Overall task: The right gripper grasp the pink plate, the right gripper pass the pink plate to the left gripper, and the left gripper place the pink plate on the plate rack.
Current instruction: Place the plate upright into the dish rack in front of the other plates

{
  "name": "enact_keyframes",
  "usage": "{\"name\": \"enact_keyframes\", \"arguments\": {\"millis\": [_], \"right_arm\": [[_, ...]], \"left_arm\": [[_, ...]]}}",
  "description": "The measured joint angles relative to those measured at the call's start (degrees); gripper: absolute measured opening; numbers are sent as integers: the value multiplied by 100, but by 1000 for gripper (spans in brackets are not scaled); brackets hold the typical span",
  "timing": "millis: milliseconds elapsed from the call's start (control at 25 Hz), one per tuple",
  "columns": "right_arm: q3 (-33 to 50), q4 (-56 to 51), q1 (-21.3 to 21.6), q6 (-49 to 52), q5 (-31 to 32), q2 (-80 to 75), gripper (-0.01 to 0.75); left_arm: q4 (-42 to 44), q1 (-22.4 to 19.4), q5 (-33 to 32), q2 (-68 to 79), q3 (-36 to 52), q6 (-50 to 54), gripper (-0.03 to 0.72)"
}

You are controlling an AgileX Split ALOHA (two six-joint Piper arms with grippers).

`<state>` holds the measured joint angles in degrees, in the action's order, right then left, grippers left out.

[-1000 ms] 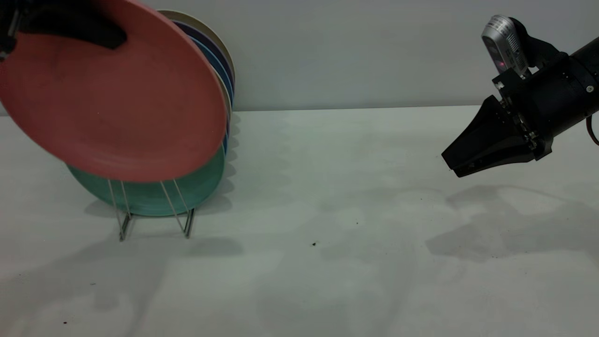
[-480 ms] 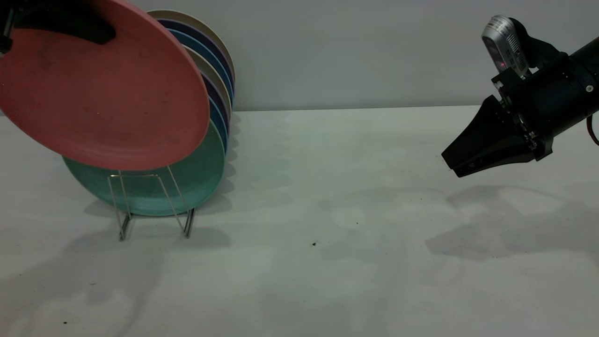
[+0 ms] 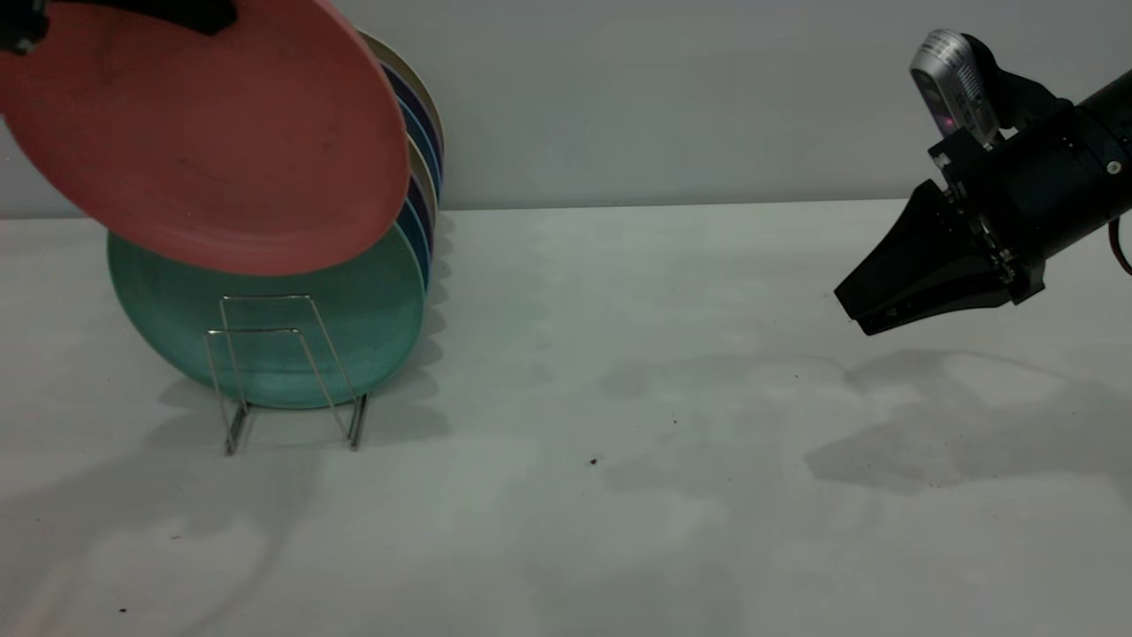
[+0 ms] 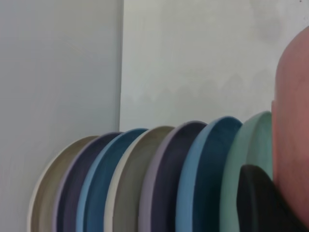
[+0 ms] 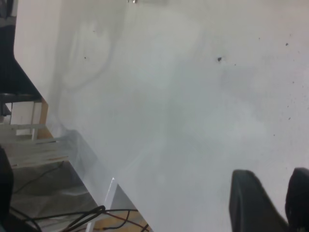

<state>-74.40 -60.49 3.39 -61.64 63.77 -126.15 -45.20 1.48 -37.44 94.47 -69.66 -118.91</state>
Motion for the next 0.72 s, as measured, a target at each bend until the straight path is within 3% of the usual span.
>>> {"name": "enact_keyframes", "arguments": {"millis": [720], "right_arm": [[0, 0, 0, 4, 0, 0, 223]], "left_arm": [[874, 0, 275, 290, 3, 472, 112]]}}
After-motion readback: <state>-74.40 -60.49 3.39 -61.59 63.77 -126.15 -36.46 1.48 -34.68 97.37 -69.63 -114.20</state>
